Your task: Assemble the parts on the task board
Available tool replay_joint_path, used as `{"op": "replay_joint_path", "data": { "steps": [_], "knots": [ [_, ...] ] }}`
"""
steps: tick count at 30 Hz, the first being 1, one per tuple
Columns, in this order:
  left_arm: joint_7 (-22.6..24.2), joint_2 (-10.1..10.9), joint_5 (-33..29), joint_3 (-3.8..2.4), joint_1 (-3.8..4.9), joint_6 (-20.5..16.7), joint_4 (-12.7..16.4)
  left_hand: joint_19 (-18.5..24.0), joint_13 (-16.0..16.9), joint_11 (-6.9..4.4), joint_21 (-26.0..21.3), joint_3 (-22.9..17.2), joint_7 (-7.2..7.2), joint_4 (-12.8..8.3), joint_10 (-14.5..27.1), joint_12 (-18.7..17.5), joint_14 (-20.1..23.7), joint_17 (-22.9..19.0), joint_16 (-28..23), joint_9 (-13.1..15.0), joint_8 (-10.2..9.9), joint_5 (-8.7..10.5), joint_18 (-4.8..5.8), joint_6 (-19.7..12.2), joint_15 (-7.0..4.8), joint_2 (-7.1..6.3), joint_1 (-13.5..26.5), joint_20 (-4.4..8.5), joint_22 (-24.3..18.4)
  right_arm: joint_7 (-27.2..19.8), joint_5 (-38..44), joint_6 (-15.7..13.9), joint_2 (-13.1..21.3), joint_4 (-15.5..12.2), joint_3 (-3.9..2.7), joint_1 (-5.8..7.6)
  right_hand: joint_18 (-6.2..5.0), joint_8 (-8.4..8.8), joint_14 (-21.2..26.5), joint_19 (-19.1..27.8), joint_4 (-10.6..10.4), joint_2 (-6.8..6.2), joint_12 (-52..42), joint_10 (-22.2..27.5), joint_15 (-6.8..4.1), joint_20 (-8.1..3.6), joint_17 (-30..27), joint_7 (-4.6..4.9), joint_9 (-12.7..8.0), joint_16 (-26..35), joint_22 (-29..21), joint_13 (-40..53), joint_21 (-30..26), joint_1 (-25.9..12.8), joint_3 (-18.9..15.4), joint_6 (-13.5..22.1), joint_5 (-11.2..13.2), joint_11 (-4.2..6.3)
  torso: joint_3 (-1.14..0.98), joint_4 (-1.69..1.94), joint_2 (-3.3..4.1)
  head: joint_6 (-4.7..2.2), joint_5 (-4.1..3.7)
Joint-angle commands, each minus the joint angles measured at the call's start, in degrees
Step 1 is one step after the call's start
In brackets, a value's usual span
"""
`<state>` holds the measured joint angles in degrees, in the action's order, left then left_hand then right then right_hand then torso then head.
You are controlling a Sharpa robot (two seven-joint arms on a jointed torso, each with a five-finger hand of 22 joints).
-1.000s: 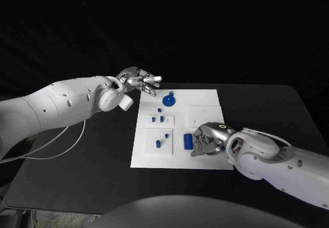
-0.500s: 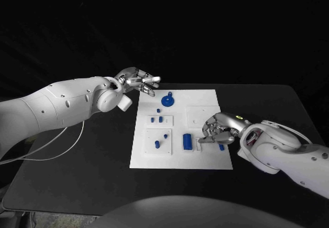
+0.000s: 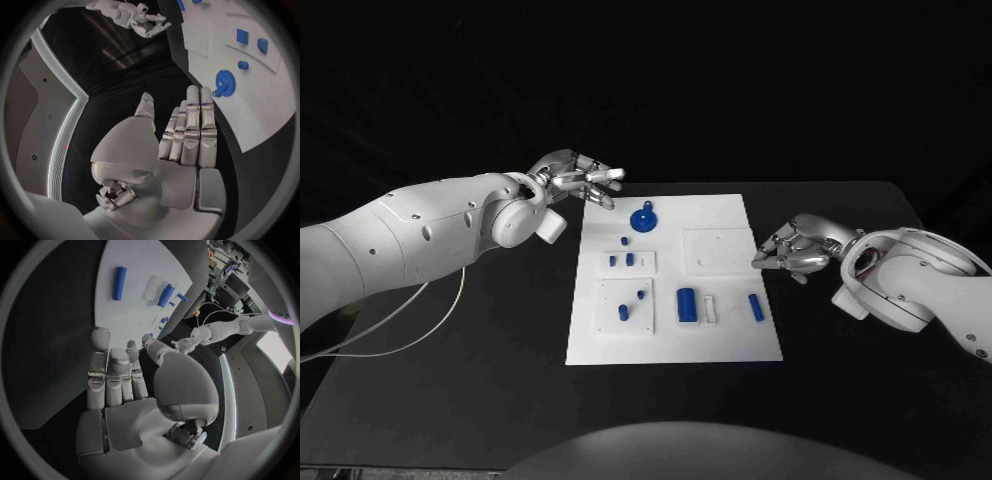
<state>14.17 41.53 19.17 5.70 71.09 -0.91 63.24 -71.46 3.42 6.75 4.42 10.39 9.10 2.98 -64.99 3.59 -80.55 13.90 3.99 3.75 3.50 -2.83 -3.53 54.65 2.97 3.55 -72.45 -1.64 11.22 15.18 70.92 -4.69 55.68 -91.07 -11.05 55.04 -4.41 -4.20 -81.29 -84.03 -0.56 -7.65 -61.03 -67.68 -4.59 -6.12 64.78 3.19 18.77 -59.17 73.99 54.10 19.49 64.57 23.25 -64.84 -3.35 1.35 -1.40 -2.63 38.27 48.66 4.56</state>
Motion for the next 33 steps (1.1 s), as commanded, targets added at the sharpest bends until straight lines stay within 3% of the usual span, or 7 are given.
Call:
{"op": "replay_joint_path", "data": {
  "steps": [1, 3, 6, 11, 28, 31, 33],
  "knots": [
    [1.6, 0.0, -0.1, -0.04, -0.06, -1.1, 0.2, -0.4, 0.1, -0.3, 0.4, -0.1, -0.23, -0.2, -0.1, 0.1, 0.1, 0.1, 0.0, 0.1, 0.2, 0.06, 0.36, 0.2, -0.15, 0.32, -0.2, -0.07, 0.0, 8.1, 0.3, 14.0, -0.1, 0.4, -0.68, 0.08, -0.61, -0.24, -0.3, -2.5, -0.7, -0.31, -0.7, -0.4, 0.08, 0.33, 1.3, 0.24, -0.7, -1.1, -0.1, 1.1, 0.6, -0.6, -0.1, 0.4, 0.2, -0.07, -0.11, 0.15, 0.05, -0.31, -0.24],
    [1.6, 0.0, -0.1, -0.04, -0.06, -1.1, 0.2, -0.4, 0.1, -0.3, 0.4, -0.1, -0.23, -0.2, -0.1, 0.1, 0.1, 0.1, 0.0, 0.1, 0.2, 0.06, 0.36, 0.2, -0.15, 0.32, -0.2, -0.07, 0.0, 10.8, 1.0, 16.6, -0.2, 0.5, -1.07, 0.11, -0.57, -0.99, -0.6, -2.5, -1.0, -0.9, -1.0, -0.6, 0.21, 0.48, 2.8, 0.13, -1.2, -1.9, -0.4, 2.3, 1.2, -0.8, 0.5, 0.2, -1.2, -0.02, -0.02, 0.23, 0.04, -0.58, -0.39],
    [1.6, 0.0, -0.1, -0.03, -0.07, -1.0, 0.3, -0.4, 0.1, -0.3, 0.4, -0.1, -0.23, -0.2, -0.1, 0.1, 0.1, 0.1, 0.0, 0.1, 0.2, 0.06, 0.36, 0.2, -0.15, 0.32, -0.2, -0.07, 0.0, 14.1, 1.5, 18.8, -0.3, 0.5, -1.34, 0.14, -0.45, -1.32, -0.7, -2.4, -0.1, -3.19, -0.6, -0.3, -0.04, 0.25, 3.5, 0.01, -0.6, -2.3, -0.4, 2.5, 1.8, -2.0, 1.3, 0.3, -16.2, 0.19, 0.05, 0.19, 0.04, -0.71, -0.47],
    [1.4, 0.0, -0.1, -0.03, -0.07, -0.7, 0.3, -0.4, 0.1, -0.28, 0.4, -0.1, -0.21, -0.5, -0.1, 0.0, 0.2, 0.4, -0.1, 0.0, 0.2, 0.06, 0.35, 0.2, -0.14, 0.33, 0.0, -0.09, 0.0, 19.7, 1.3, 21.4, -0.7, 0.3, -1.57, 0.17, -0.13, -2.41, -1.1, -2.5, 2.8, -3.74, -0.1, -0.7, 0.06, 0.31, 4.9, -0.24, 2.2, -2.4, -0.3, 3.4, 3.9, -6.7, 5.7, 0.8, -14.5, 0.34, 0.11, 0.2, 0.07, -0.56, -0.68],
    [0.9, 0.1, -0.1, -0.02, -0.08, -0.2, 0.3, -0.3, 0.1, -0.26, 0.4, -0.2, -0.19, -0.5, 0.0, 0.1, 0.3, 0.6, -0.1, 0.0, 0.2, 0.06, 0.34, 0.1, -0.11, 0.43, 0.2, -0.11, 0.0, 23.3, 4.0, 19.8, -2.8, -1.3, -1.61, 0.07, 0.23, -3.79, -2.2, -2.6, -0.4, -4.62, -0.7, -2.1, -0.35, -0.07, 7.5, -1.22, 12.7, -3.0, 1.0, 6.1, 9.3, -7.5, 4.4, 0.5, -7.0, 0.84, 0.04, 0.2, 0.1, -0.04, -0.52],
    [0.7, 0.1, -0.1, -0.02, -0.09, -0.2, 0.3, -0.3, 0.1, -0.26, 0.4, -0.2, -0.19, -0.5, 0.0, 0.1, 0.3, 0.6, -0.1, 0.0, 0.2, 0.06, 0.34, 0.1, -0.11, 0.43, 0.2, -0.11, 0.0, 23.2, 4.2, 18.8, -3.2, -1.7, -1.58, -0.04, 0.29, -5.17, -2.4, -2.7, -0.4, -4.78, -0.8, -2.3, -0.63, -0.28, 7.8, -1.97, 15.7, -3.2, 1.1, 6.4, 9.9, -7.6, 4.8, -0.3, -8.0, 1.23, 0.04, 0.19, 0.09, 0.08, -0.46],
    [0.6, 0.1, -0.1, -0.02, -0.09, -0.1, 0.2, -0.3, 0.1, -0.26, 0.4, -0.2, -0.19, -0.5, 0.0, 0.1, 0.3, 0.6, -0.1, 0.0, 0.2, 0.06, 0.34, 0.1, -0.11, 0.43, 0.2, -0.11, 0.0, 23.1, 4.3, 17.9, -3.3, -2.0, -1.56, -0.12, 0.64, -8.09, -2.5, -2.7, 0.0, -5.15, -0.7, -2.5, -1.15, -0.77, 8.0, -2.82, 22.3, -3.2, 1.3, 6.6, 10.6, -8.2, 5.6, 0.3, -8.9, 1.81, 0.03, 0.17, 0.1, 0.16, -0.44]
  ]
}}
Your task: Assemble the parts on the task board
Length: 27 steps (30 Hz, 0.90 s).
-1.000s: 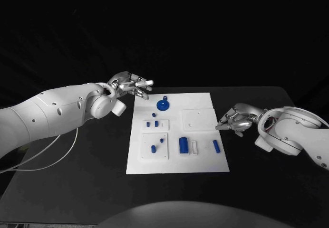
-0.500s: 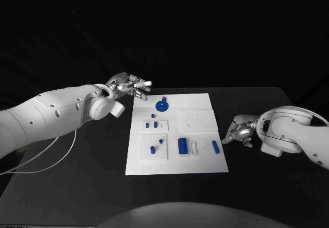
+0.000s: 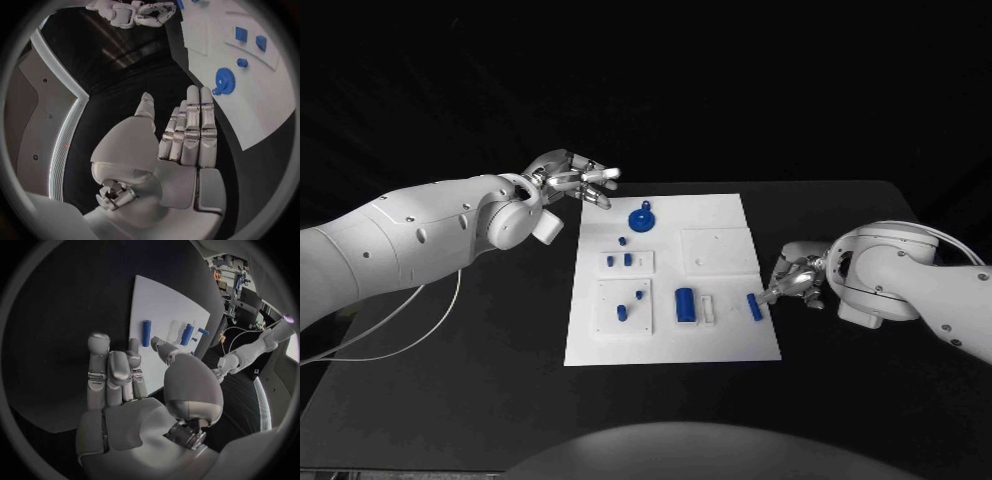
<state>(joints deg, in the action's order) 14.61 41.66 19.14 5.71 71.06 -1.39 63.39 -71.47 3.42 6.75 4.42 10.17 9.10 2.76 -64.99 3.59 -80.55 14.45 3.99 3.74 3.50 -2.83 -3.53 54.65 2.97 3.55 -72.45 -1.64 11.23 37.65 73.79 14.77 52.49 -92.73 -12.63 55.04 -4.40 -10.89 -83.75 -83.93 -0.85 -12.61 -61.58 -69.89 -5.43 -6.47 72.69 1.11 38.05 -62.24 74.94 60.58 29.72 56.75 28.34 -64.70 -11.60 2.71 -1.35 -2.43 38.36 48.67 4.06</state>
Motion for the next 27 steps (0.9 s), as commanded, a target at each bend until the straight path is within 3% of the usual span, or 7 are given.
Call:
{"op": "replay_joint_path", "data": {
  "steps": [1, 2, 3, 6, 9, 15, 27],
  "knots": [
    [0.1, 0.0, -0.1, -0.03, -0.06, 0.5, 0.1, -0.3, 0.1, -0.26, 0.3, 0.0, -0.19, -0.3, 0.0, 0.1, 0.3, 0.1, -0.1, 0.1, 0.2, 0.06, 0.34, 0.1, -0.11, 0.43, 0.2, -0.11, 0.0, 0.6, 1.4, -1.9, -0.2, -0.4, 0.02, -0.16, 0.71, -3.05, -0.1, -2.9, 0.4, -0.45, -0.1, -0.4, -0.55, -0.66, 0.2, -1.18, 6.5, -0.2, 0.4, 0.1, 0.8, -0.6, 0.6, 0.4, -0.9, 0.83, -0.01, -0.03, 0.0, 0.17, 0.06],
    [0.0, 0.0, -0.1, -0.03, -0.06, 0.5, 0.1, -0.3, 0.1, -0.23, 0.4, 0.1, -0.17, -0.3, 0.1, 0.0, 0.3, 0.1, -0.1, 0.1, 0.2, 0.06, 0.34, 0.1, -0.09, 0.38, 0.3, -0.12, 0.0, 0.5, 1.4, -2.2, -0.2, -0.5, 0.03, -0.19, 0.91, -4.86, -0.2, -2.8, 0.5, -0.57, 0.0, -0.4, -0.7, -0.9, 0.3, -1.5, 11.8, -0.1, 0.3, 0.2, 0.9, -1.2, 1.1, 1.5, -0.7, 0.95, -0.01, -0.06, -0.01, 0.19, 0.07],
    [0.0, 0.0, -0.1, -0.03, -0.06, 0.5, 0.0, -0.3, 0.1, -0.23, 0.4, 0.1, -0.17, -0.3, 0.1, 0.0, 0.3, 0.1, -0.1, 0.1, 0.2, 0.06, 0.34, 0.1, -0.09, 0.38, 0.3, -0.12, 0.0, 0.5, 1.4, -2.3, -0.2, -0.6, 0.05, -0.21, 1.01, -5.12, -0.2, -2.8, 0.5, -0.64, 0.1, -0.3, -0.81, -1.03, 0.4, -1.57, 16.4, 0.1, 0.2, 0.3, 1.1, -1.7, 1.9, 2.6, -0.5, 0.94, 0.01, -0.07, -0.02, 0.18, 0.07],
    [0.0, -0.1, -0.1, -0.03, -0.07, 0.6, 0.0, -0.3, 0.1, -0.23, 0.4, 0.1, -0.17, -0.3, 0.1, 0.0, 0.3, 0.1, -0.1, 0.1, 0.2, 0.06, 0.34, 0.1, -0.09, 0.38, 0.3, -0.12, 0.0, 0.4, 1.5, -2.4, -0.4, -0.6, 0.25, -0.28, 0.97, -2.14, -0.3, -2.8, 0.3, -0.78, 0.2, -0.3, -0.76, -0.97, 0.7, -1.48, 19.1, 0.2, 0.1, 0.4, 1.4, -2.0, 1.9, 1.4, 0.5, 0.91, 0.02, -0.08, -0.02, 0.22, 0.08],
    [-0.1, -0.1, -0.1, -0.02, -0.08, 0.7, 0.0, -0.3, 0.1, -0.23, 0.4, 0.1, -0.17, -0.3, 0.1, 0.0, 0.3, 0.1, -0.1, 0.1, 0.2, 0.06, 0.34, 0.1, -0.09, 0.38, 0.3, -0.12, 0.0, 0.4, 2.5, -2.4, -0.7, -0.5, 0.86, -0.37, 0.97, -1.27, -0.2, -2.8, -0.1, -0.92, 0.3, -0.2, -0.79, -1.0, 0.8, -1.6, 22.3, 0.4, 0.0, 0.4, 1.4, -2.0, 1.7, 1.1, 1.6, 0.97, -0.01, -0.07, -0.02, 0.27, 0.11],
    [-0.2, -0.1, -0.1, -0.02, -0.09, 0.8, -0.1, -0.3, 0.1, -0.2, 0.3, 0.1, -0.15, -0.2, 0.2, 0.0, 0.4, 0.1, -0.1, 0.1, 0.2, 0.06, 0.33, 0.0, -0.07, 0.34, 0.3, -0.14, 0.0, 0.2, 4.6, -2.6, -1.2, -0.2, 1.55, -0.63, 0.98, 0.56, -0.2, -2.8, 0.0, -1.09, 0.4, 0.0, -0.8, -1.0, 1.0, -1.59, 25.0, 0.6, 0.0, 0.4, 1.3, -2.1, 2.0, 0.4, 2.1, 0.92, -0.06, -0.01, 0.0, 0.4, 0.07],
    [-0.2, -0.1, -0.1, 0.0, -0.09, 0.9, -0.1, -0.3, 0.1, -0.21, 0.3, 0.1, -0.15, -0.2, 0.2, 0.0, 0.4, 0.2, -0.1, 0.1, 0.2, 0.06, 0.33, 0.0, -0.07, 0.27, 0.4, -0.14, 0.0, -0.2, 7.4, -2.1, -1.8, 0.1, 3.21, -0.96, 0.97, 1.05, 0.1, -2.6, 0.0, -1.12, 0.7, 0.4, -0.72, -0.93, 1.0, -1.53, 25.9, 0.9, 0.1, 0.2, 1.0, -2.0, 2.0, 0.3, 3.8, 0.84, -0.06, -0.1, -0.02, 0.63, -0.01]
  ]
}}
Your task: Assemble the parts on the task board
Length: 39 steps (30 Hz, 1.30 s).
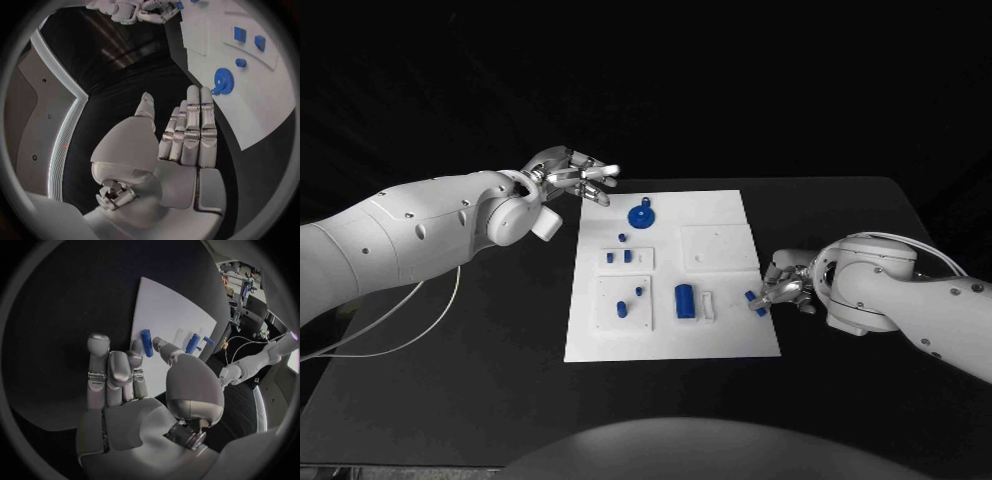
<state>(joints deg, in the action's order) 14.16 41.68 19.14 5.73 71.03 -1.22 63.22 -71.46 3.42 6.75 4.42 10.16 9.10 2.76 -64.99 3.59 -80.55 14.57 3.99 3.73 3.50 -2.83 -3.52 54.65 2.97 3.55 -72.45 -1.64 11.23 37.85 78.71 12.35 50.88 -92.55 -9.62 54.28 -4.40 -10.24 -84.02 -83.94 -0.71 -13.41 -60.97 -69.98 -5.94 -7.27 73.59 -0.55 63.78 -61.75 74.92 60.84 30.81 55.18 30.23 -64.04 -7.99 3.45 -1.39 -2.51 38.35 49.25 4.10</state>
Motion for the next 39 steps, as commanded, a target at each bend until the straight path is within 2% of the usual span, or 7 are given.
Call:
{"op": "replay_joint_path", "data": {
  "steps": [1, 12, 16, 25, 30, 33, 39],
  "knots": [
    [0.2, -0.1, -0.1, -0.02, -0.06, 0.8, 0.0, -0.3, 0.1, -0.21, 0.3, 0.1, -0.15, -0.2, 0.2, 0.0, 0.4, 0.0, -0.1, 0.1, 0.2, 0.06, 0.33, 0.0, -0.07, 0.27, 0.4, -0.14, 0.0, -0.5, 2.8, 0.2, -0.3, -0.1, 0.28, -0.23, 0.96, 0.56, 0.4, -2.6, -0.2, -0.33, 0.1, 0.5, -0.2, -0.1, 0.1, 0.16, 0.5, 0.4, 0.1, -0.1, -0.2, -0.4, 0.2, -0.3, 0.2, 0.08, -0.02, -0.01, -0.01, 0.04, -0.05],
    [0.1, -0.1, -0.2, 0.01, -0.06, 1.1, 0.0, -0.3, 0.1, -0.2, 0.3, 0.1, -0.14, -0.1, 0.2, 0.1, 0.4, 0.0, -0.1, 0.1, 0.2, 0.07, 0.33, 0.0, -0.06, 0.29, 0.4, -0.15, -0.1, -1.0, 6.8, -0.6, -1.1, -0.3, 0.86, -0.85, 0.97, 1.24, 0.6, -2.6, 0.7, -0.15, 0.3, 0.7, -0.17, -0.07, 0.0, 0.15, 0.6, 0.7, 0.4, -0.3, -0.5, -0.5, 1.6, -0.5, 0.7, 0.09, 0.03, 0.05, 0.0, 0.19, -0.03],
    [0.1, -0.1, -0.2, 0.01, -0.06, 1.2, 0.0, -0.2, 0.1, -0.19, 0.3, 0.1, -0.13, 0.0, 0.2, 0.0, 0.5, 0.0, -0.1, 0.1, 0.2, 0.07, 0.34, 0.0, -0.05, 0.31, 0.5, -0.16, -0.1, -1.2, 7.8, -0.7, -1.5, -0.6, 1.4, -1.07, 1.05, 1.72, 0.6, -2.7, 1.7, 0.04, 0.3, 0.7, -0.18, -0.09, 0.0, 0.09, 0.3, 0.7, 0.6, -0.3, -0.6, -0.6, 4.2, -0.7, 1.2, 0.14, 0.05, 0.09, -0.01, 0.22, 0.08],
    [0.0, 0.1, -0.2, 0.03, -0.06, 1.2, 0.1, -0.2, 0.1, -0.19, 0.3, 0.1, -0.13, 0.0, 0.2, 0.0, 0.5, 0.0, -0.1, 0.1, 0.2, 0.07, 0.34, 0.0, -0.05, 0.31, 0.5, -0.16, -0.1, -1.8, 9.7, 0.1, -1.8, 0.0, 2.78, -1.17, 1.16, 2.39, 0.9, -2.5, 4.9, 1.33, 0.6, 1.1, -0.21, -0.12, -0.2, -0.02, -0.9, 1.0, 0.8, -0.6, -1.2, -1.1, 8.6, -0.8, -2.1, 0.25, 0.14, 0.01, 0.01, 0.32, 0.03],
    [-0.1, 0.1, -0.2, 0.03, -0.06, 1.3, 0.1, -0.2, 0.1, -0.19, 0.3, 0.1, -0.13, 0.0, 0.2, 0.0, 0.5, 0.0, -0.1, 0.1, 0.2, 0.07, 0.34, 0.0, -0.05, 0.31, 0.5, -0.16, -0.1, -2.3, 10.1, 0.5, -2.1, 0.5, 3.98, -1.2, 1.19, 2.35, 1.0, -2.4, 6.0, 1.83, 1.0, 1.5, -0.15, -0.06, -0.4, -0.03, -0.9, 1.3, 0.9, -0.8, -2.1, -1.5, 9.9, -0.6, -2.5, 0.21, 0.03, 0.04, -0.01, 0.55, 0.32],
    [-0.1, 0.1, -0.2, 0.03, -0.06, 1.3, 0.1, -0.2, 0.1, -0.19, 0.3, 0.1, -0.13, 0.0, 0.2, 0.0, 0.5, 0.0, -0.1, 0.1, 0.2, 0.07, 0.34, 0.0, -0.05, 0.31, 0.5, -0.16, -0.1, -2.6, 10.1, 0.6, -2.3, 0.7, 4.48, -1.31, 1.2, 2.32, 1.1, -2.4, 6.5, 2.36, 1.1, 1.6, -0.17, -0.08, -0.5, -0.04, -0.9, 1.4, 1.0, -0.9, -2.4, -1.8, 11.1, -0.4, -2.9, 0.24, -0.01, 0.03, -0.02, 0.63, 0.37],
    [-0.2, 0.2, -0.2, 0.03, -0.06, 1.2, 0.1, -0.2, 0.1, -0.17, 0.3, 0.2, -0.12, 0.1, 0.3, 0.0, 0.5, 0.0, -0.1, 0.1, 0.2, 0.07, 0.34, -0.1, -0.04, 0.26, 0.5, -0.17, -0.1, -3.9, 9.2, 0.7, -2.4, 0.8, 4.79, -1.45, 1.2, 1.92, 1.2, -2.4, 8.1, 3.43, 1.5, 1.9, -0.21, -0.12, -0.6, -0.09, -0.2, 1.7, 1.1, -1.3, -3.0, -2.2, 14.1, 0.3, -5.4, 0.23, 0.0, -0.02, -0.02, 0.6, 0.43]
  ]
}}
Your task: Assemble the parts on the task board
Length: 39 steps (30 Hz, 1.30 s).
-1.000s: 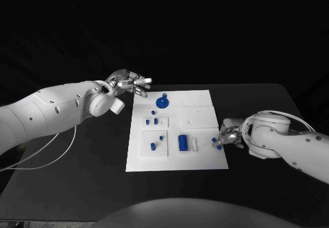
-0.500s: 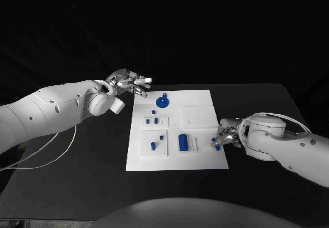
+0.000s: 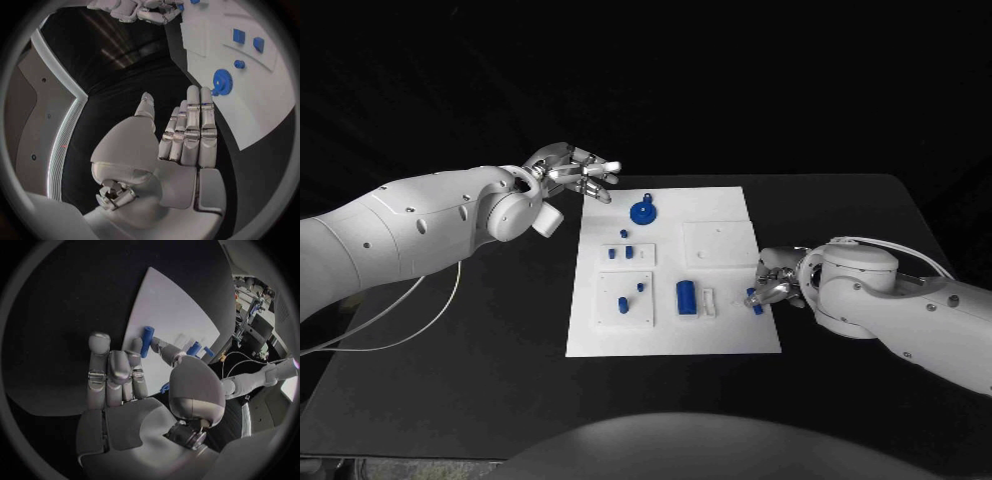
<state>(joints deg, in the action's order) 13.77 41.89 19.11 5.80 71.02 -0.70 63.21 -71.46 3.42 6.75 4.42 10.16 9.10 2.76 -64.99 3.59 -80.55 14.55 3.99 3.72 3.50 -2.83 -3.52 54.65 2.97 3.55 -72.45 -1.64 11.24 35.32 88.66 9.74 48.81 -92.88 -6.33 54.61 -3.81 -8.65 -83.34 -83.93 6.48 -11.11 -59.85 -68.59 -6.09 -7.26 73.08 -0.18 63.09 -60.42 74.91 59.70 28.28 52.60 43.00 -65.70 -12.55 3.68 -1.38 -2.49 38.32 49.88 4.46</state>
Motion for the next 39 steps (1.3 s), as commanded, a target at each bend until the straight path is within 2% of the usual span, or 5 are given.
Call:
{"op": "replay_joint_path", "data": {
  "steps": [1, 7, 13, 25, 39],
  "knots": [
    [0.2, -0.1, -0.2, -0.03, -0.05, 0.7, 0.1, -0.2, 0.1, -0.17, 0.3, 0.2, -0.12, 0.1, 0.3, 0.0, 0.5, 0.0, -0.1, 0.1, 0.2, 0.07, 0.34, -0.1, -0.04, 0.26, 0.5, -0.17, -0.1, -1.9, -0.9, 3.2, -0.4, 1.1, 1.52, -1.79, 0.59, 0.19, 0.7, -2.3, 1.3, 1.72, 0.9, 0.8, -0.07, -0.14, -0.2, -0.35, 0.9, 0.6, 1.1, -0.6, -0.9, 0.5, 2.4, 2.4, -1.1, 0.0, 0.0, -0.03, 0.01, -0.06, 0.13],
    [0.2, -0.1, -0.2, -0.02, -0.05, 0.8, 0.1, -0.2, 0.1, -0.17, 0.3, 0.2, -0.12, 0.1, 0.3, 0.0, 0.5, 0.0, -0.1, 0.1, 0.2, 0.07, 0.34, -0.1, -0.04, 0.26, 0.5, -0.17, -0.1, -3.5, -2.4, 2.5, -0.4, 0.7, 1.58, -1.81, 0.43, -1.44, 0.8, -2.3, 2.9, 2.63, 1.8, 0.9, 0.0, -0.11, -0.4, 0.15, 3.7, 0.8, 1.4, -1.4, -1.4, -0.4, 5.2, 3.9, -3.7, -0.13, 0.0, -0.02, 0.02, -0.01, 0.22],
    [0.2, -0.1, -0.2, -0.02, -0.05, 0.8, 0.2, -0.2, 0.1, -0.17, 0.3, 0.2, -0.12, 0.1, 0.3, 0.0, 0.5, 0.0, -0.1, 0.1, 0.2, 0.07, 0.34, -0.1, -0.04, 0.26, 0.5, -0.17, -0.1, -4.5, -4.7, 1.1, -0.5, 0.5, 1.59, -1.82, 0.33, -2.04, 0.8, -2.4, 3.7, 2.96, 1.9, 0.9, -0.02, -0.09, -0.4, 0.42, 4.7, 0.9, 1.7, -1.6, -1.4, -0.8, 5.7, 4.1, -5.7, -0.18, -0.01, 0.03, 0.04, 0.12, 0.19],
    [0.0, 0.0, -0.2, -0.02, -0.05, 1.1, 0.2, -0.2, 0.1, -0.15, 0.3, 0.2, -0.1, 0.2, 0.3, 0.0, 0.5, 0.0, -0.1, 0.1, 0.2, 0.07, 0.33, -0.2, -0.02, 0.23, 0.5, -0.18, -0.1, -4.5, -9.1, -3.2, -0.4, -0.8, 1.44, -1.82, 0.08, -1.56, 0.8, -2.5, 4.2, 2.36, 2.2, 0.9, 0.03, -0.04, -0.3, 1.01, 3.9, 0.9, 2.5, -1.9, -1.0, 1.4, 4.4, 3.3, -8.7, -0.35, 0.05, 0.03, 0.01, 0.01, 0.55],
    [-0.3, -0.1, -0.2, -0.02, -0.05, 1.4, 0.3, -0.2, 0.1, -0.13, 0.3, 0.2, -0.07, 0.2, 0.4, 0.0, 0.6, 0.0, -0.1, 0.1, 0.2, 0.07, 0.34, -0.2, 0.0, 0.17, 0.5, -0.2, -0.1, -3.0, -15.4, -5.4, -1.3, -2.1, -0.85, -1.77, 0.02, -1.41, 0.8, -2.5, 4.7, 2.24, 2.3, 1.0, 0.03, -0.04, -0.3, 1.04, 3.6, 1.0, 2.5, -1.9, -1.2, 1.3, 3.8, 3.0, -10.5, -0.36, 0.04, 0.04, 0.03, -0.1, 0.48]
  ]
}}
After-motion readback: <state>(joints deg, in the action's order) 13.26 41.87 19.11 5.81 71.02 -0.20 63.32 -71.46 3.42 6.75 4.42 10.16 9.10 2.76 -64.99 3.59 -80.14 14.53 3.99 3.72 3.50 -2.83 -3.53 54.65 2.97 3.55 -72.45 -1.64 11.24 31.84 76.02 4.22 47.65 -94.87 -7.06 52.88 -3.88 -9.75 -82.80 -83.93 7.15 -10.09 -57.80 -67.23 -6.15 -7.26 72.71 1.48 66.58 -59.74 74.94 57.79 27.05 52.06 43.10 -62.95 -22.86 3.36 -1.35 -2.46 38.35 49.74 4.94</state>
